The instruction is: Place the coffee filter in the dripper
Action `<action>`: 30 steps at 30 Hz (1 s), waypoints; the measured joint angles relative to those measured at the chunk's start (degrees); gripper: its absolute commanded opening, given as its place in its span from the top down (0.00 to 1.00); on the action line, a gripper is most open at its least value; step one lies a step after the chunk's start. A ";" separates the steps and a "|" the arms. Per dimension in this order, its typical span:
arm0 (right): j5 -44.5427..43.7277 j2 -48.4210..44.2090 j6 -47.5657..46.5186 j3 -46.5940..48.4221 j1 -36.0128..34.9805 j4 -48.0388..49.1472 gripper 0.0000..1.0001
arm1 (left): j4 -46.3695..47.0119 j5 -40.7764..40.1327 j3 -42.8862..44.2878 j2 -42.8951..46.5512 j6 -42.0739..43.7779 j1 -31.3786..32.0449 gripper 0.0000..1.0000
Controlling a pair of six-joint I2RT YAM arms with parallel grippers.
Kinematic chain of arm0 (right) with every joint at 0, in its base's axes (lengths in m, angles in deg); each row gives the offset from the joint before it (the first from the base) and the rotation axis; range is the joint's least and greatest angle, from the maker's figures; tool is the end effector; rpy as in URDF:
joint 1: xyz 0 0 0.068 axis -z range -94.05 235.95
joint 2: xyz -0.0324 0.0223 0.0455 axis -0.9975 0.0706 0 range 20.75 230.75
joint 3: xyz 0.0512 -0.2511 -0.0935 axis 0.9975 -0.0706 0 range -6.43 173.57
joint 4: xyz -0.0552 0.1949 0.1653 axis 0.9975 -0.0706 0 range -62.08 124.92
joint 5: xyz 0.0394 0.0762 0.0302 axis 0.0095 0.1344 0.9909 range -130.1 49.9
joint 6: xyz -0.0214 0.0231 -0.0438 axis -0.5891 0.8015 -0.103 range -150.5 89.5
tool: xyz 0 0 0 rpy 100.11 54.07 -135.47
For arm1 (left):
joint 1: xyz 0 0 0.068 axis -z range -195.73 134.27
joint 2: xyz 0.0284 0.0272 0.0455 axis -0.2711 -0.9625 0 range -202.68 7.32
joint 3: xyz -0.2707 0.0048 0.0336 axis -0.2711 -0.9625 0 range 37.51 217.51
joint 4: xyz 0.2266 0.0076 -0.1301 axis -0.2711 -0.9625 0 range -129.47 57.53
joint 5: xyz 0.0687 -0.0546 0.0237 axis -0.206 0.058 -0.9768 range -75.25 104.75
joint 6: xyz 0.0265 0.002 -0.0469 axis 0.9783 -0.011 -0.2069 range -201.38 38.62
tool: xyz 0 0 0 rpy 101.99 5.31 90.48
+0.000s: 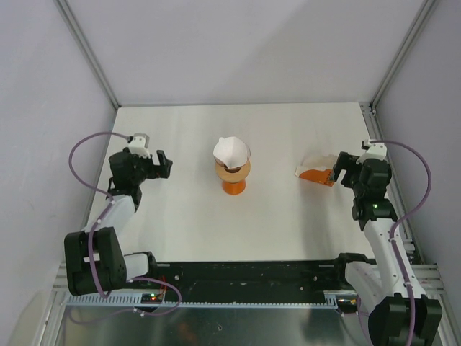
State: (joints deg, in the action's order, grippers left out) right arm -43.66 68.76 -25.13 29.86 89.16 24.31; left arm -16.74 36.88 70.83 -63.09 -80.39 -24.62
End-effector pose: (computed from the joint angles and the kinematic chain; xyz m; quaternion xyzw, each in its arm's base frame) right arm 0.1964 -0.0132 0.2771 0.0793 0.8266 -0.0153 0.5569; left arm 0.2616 0.0273 0.2234 0.0521 0.8160 -0.1102 0.5650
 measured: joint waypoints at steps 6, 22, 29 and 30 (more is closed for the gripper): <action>-0.02 -2.01 0.00 -3.87 0.07 3.87 0.09 | 6.29 1.09 -6.25 0.04 -0.20 -0.33 0.00; -0.24 -3.80 0.44 -8.22 0.17 6.78 0.09 | 12.57 -0.83 -9.27 0.02 -3.45 -0.52 0.00; -0.22 -4.09 0.61 -9.51 0.17 7.30 0.09 | 13.73 -0.94 -9.66 -0.26 -3.58 -0.52 0.00; -0.22 -4.22 0.61 -9.68 0.17 7.43 0.09 | 13.77 -0.96 -9.66 -0.35 -3.58 -0.52 0.00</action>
State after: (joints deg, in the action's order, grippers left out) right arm -43.87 64.54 -24.52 20.18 89.33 31.74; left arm -2.97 35.92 61.17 -63.44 -83.97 -25.14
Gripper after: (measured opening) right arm 0.915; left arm 0.994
